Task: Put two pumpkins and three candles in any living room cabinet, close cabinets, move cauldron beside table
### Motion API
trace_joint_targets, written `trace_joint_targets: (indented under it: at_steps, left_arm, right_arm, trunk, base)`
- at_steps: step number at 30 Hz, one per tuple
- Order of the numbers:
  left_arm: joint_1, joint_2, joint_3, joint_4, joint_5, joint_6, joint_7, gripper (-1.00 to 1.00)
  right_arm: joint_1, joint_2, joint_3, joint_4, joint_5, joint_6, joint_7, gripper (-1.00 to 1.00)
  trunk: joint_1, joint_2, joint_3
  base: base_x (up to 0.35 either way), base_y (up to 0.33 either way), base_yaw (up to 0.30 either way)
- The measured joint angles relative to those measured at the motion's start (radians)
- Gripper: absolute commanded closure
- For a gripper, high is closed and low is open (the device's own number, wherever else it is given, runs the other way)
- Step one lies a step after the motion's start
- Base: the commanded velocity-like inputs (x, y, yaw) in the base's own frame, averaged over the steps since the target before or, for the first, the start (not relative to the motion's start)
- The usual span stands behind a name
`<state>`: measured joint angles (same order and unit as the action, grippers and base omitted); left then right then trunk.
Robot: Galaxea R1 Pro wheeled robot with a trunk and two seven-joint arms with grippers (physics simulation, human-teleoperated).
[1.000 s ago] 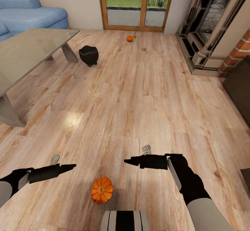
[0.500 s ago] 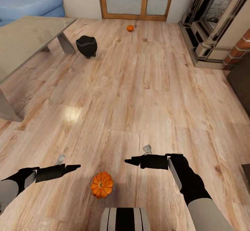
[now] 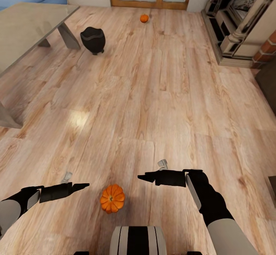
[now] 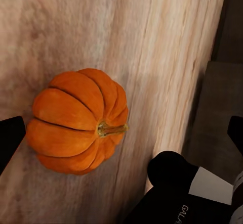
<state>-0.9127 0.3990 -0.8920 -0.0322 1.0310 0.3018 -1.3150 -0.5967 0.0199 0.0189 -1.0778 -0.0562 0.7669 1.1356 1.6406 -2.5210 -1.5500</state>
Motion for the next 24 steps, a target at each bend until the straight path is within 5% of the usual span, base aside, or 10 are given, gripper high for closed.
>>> trace_joint_targets:
  at_steps: [17, 24]
  left_arm:
    - [0.0, -0.013, -0.003, -0.002, -0.006, -0.005, 0.001, -1.0]
    - [0.0, -0.02, -0.003, -0.002, -0.006, -0.006, 0.062, -1.0]
  right_arm:
    - [0.0, 0.0, -0.002, -0.003, 0.0, 0.0, 0.001, -1.0]
    - [0.0, 0.003, 0.006, -0.003, 0.004, 0.005, -0.001, -1.0]
  trunk:
    - [0.008, -0.004, -0.066]
    - [0.011, -0.006, -0.093]
  base:
    - [0.0, 0.0, 0.0]
    - [0.0, 0.0, 0.0]
